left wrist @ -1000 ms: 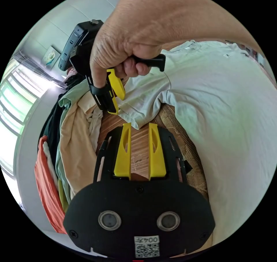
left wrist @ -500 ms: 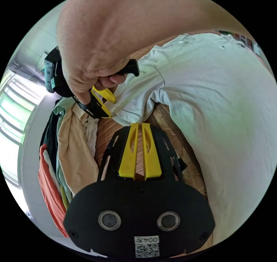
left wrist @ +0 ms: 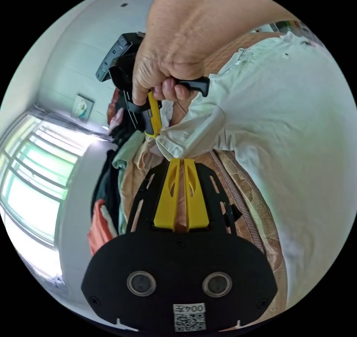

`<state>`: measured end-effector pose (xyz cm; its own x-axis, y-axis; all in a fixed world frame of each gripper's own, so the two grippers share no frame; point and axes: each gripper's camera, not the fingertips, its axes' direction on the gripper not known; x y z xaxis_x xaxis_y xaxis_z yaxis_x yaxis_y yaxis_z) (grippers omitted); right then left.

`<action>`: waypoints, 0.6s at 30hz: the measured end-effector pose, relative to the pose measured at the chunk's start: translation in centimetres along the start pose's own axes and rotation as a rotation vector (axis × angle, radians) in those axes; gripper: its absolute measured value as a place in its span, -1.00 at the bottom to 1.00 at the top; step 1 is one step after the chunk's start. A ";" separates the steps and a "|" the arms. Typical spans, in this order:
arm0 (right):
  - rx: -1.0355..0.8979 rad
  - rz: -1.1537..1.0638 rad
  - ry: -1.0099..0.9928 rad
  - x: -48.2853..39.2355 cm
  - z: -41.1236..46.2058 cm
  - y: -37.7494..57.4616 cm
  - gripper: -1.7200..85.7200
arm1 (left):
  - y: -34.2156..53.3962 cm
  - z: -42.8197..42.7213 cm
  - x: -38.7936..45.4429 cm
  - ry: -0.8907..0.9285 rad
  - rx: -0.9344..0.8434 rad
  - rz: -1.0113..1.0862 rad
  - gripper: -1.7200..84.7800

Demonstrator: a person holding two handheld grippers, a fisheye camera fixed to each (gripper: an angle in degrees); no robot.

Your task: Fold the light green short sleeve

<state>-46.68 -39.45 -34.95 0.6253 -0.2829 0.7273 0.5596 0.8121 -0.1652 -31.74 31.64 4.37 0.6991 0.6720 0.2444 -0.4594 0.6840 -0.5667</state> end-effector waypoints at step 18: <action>0.449 0.431 -0.196 15.1 0.4 29.3 -0.88 | -10.2 -9.5 16.3 -0.350 0.154 0.911 -0.90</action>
<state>-21.07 -19.66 -28.57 0.6079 0.1797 0.7734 -0.0274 0.9782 -0.2058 -10.45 32.88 6.66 -0.1475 0.9891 -0.0009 -0.8253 -0.1236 -0.5511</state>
